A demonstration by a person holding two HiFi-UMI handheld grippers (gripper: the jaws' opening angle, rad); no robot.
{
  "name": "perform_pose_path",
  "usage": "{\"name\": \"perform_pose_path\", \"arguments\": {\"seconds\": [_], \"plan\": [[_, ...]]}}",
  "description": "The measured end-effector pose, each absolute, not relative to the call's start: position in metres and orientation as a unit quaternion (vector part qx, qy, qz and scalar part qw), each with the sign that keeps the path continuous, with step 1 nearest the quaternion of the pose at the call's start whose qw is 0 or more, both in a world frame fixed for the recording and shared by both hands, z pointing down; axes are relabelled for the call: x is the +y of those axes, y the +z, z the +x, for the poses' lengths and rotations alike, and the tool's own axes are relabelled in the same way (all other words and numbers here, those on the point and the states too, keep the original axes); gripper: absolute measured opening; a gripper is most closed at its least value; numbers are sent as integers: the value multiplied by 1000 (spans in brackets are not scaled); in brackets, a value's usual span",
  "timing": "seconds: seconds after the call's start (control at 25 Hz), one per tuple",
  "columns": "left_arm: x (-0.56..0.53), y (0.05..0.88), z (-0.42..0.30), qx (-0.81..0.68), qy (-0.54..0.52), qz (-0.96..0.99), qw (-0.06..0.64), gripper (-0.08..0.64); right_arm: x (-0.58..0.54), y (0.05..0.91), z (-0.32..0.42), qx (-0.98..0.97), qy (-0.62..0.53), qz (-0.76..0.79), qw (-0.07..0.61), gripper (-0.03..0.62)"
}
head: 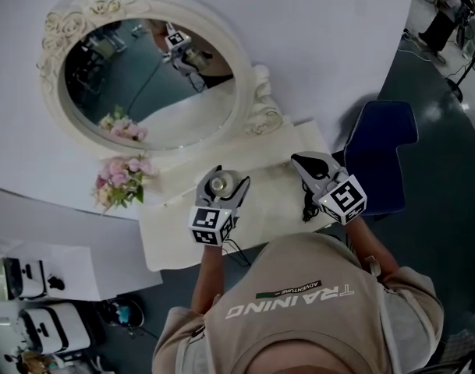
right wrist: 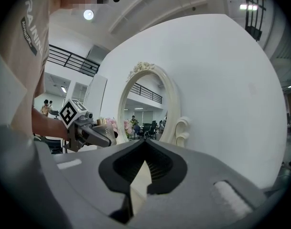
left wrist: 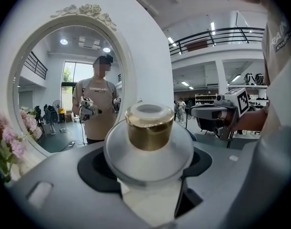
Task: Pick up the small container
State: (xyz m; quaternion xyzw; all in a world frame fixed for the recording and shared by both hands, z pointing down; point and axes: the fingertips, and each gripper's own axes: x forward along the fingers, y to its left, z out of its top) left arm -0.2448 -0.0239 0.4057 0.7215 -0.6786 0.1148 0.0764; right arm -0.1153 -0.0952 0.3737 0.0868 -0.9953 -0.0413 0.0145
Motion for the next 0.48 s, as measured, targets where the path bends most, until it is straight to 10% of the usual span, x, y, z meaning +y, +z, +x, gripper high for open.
{"name": "perform_pose_path", "arguments": {"seconds": [0.48], "plan": [[-26, 412, -244, -672, 112, 727, 84, 354, -95, 381, -113, -995, -36, 90, 23, 2]]}}
